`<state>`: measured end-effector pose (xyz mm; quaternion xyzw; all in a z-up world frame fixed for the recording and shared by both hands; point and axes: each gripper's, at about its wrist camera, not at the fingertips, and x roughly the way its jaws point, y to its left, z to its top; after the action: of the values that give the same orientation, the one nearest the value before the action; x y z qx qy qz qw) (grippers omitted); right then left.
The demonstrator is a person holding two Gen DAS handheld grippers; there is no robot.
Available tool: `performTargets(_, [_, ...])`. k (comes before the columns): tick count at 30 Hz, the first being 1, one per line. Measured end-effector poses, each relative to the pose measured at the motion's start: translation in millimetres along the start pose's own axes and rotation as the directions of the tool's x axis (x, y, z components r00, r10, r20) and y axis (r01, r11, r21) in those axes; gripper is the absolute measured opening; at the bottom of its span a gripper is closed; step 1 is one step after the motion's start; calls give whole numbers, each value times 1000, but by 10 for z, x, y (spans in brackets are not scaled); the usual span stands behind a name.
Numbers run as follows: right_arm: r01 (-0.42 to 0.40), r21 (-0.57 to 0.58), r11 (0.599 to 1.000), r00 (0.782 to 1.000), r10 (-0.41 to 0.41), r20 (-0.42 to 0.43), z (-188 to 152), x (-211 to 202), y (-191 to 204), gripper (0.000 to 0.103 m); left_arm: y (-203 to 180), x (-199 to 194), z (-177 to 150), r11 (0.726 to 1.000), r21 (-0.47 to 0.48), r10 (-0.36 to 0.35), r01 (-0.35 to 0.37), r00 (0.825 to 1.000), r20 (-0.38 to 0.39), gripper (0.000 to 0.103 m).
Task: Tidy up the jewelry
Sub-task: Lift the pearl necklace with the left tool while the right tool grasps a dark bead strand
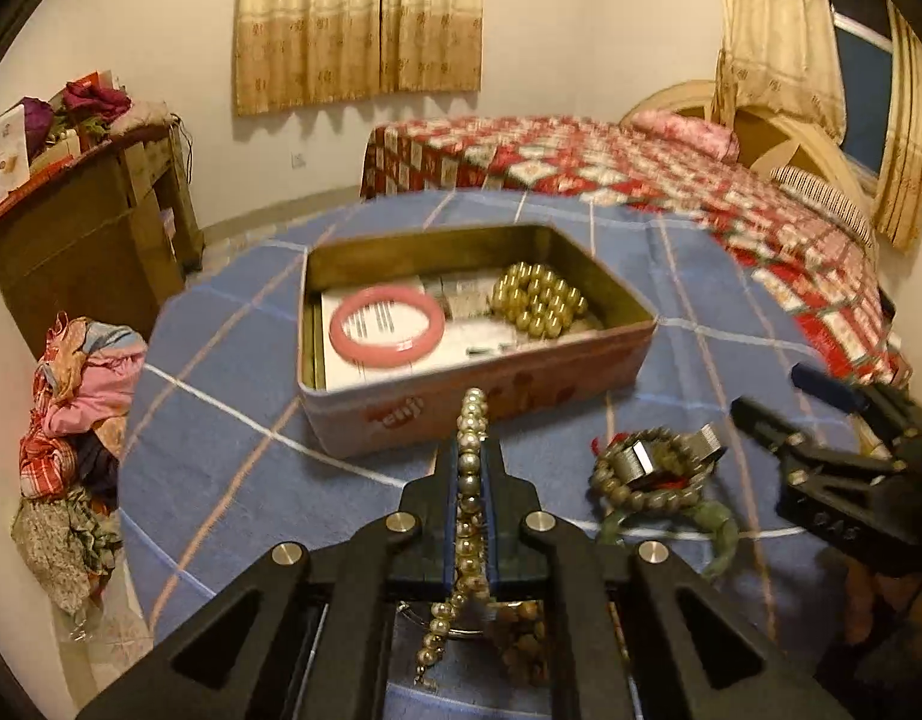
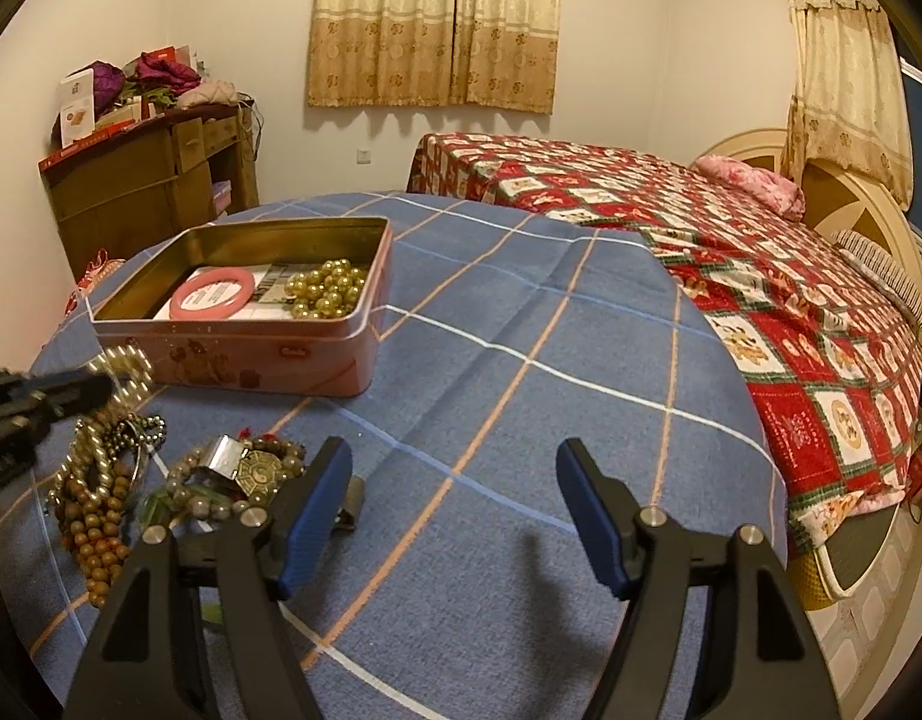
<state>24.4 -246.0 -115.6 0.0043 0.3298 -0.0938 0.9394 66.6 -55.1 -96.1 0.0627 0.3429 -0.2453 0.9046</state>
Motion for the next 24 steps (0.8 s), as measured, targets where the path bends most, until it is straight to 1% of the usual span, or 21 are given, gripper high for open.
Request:
performTargets(4, [-4,-2,1000,1000,4,9,4,-12,0,73,38,-194,90,1000,-17,-3,4,998,58,6])
performTargets(5, [-8,-2,1000,1000,8,14,9,-18,0,73,45,-238,102,1000,-16,9,-8,997,74,6])
performTargets(7, [-15,0,1000,1000,15,23,11,-44,3,73,27,-342,144,998,5,60,-61,991,123,6])
performTargets(10, [-56,4,998,998,55,25,30,-84,42,73,13,-396,145,993,20,113,-117,983,144,6])
performTargets(13, [-85,-26,996,995,86,42,38,-152,143,68,27,-358,102,993,23,116,-119,986,124,6])
performTargets(15, [-119,-51,992,992,121,46,35,-199,228,61,59,-323,49,993,14,115,-117,988,106,6])
performTargets(17, [-144,-74,987,988,147,43,18,-223,298,57,90,-290,12,993,6,116,-117,989,91,6])
performTargets(20, [-175,-119,977,983,179,27,-11,-218,411,56,155,-261,-28,991,-6,132,-132,988,78,6])
performTargets(24, [-195,-166,967,979,201,19,-43,-232,526,56,230,-249,-97,987,-20,158,-158,985,65,6])
